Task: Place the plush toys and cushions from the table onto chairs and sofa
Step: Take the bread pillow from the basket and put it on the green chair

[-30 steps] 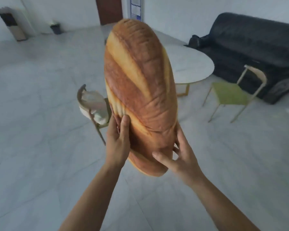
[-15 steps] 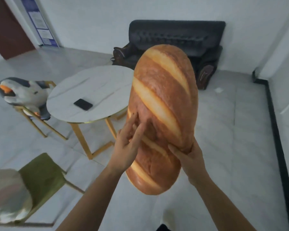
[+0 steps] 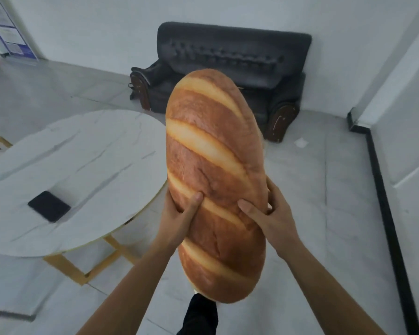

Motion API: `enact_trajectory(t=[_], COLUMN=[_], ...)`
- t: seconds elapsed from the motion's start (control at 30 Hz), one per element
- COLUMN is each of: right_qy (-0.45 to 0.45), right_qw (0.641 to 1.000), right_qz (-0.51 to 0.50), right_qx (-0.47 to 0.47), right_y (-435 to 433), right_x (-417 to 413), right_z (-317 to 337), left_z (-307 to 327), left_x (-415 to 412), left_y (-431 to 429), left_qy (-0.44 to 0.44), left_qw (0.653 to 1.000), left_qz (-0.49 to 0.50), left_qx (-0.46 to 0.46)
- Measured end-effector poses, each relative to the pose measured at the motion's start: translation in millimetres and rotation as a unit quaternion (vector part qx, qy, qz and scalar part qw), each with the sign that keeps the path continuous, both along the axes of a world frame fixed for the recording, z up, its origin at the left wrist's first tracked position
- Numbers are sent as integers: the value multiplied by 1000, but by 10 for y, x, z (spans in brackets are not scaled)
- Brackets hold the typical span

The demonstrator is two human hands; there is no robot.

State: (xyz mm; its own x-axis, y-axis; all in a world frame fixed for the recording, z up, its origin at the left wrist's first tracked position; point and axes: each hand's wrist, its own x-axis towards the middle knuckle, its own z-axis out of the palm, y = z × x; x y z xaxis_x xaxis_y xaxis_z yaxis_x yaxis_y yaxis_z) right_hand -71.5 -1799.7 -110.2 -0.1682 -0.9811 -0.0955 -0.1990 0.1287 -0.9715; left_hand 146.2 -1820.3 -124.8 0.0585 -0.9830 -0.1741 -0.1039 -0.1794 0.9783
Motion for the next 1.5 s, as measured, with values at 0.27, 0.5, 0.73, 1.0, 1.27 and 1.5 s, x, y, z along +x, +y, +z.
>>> enact_trajectory(t=[0.27, 0.5, 0.73, 1.0, 1.27, 1.5], right_qy=[52, 52, 7, 50, 252, 331], right_qw=[998, 982, 976, 950, 908, 891], right_qz=[-2, 56, 94, 185, 197, 95], right_qx=[20, 170, 197, 248, 271, 296], right_y=[-2166, -3339, -4600, -6127, -6902, -6907], right_x=[-311, -1019, -1598, -1912, -1591, -1570], right_z=[112, -387, -1197, -1915, -3398, -3858], left_z=[-194, -693, -1380, -1993, -3160, -3971], left_x=[-501, -892, -1510, -2113, -2197, -2092], left_y=[-2303, -3619, -4712, -5852, -6426, -6891], left_qy=[4, 66, 30, 22, 5, -63], left_qw=[996, 980, 962, 935, 927, 913], left_qz=[83, 100, 130, 194, 63, 208], left_qx=[18, 156, 238, 296, 371, 345])
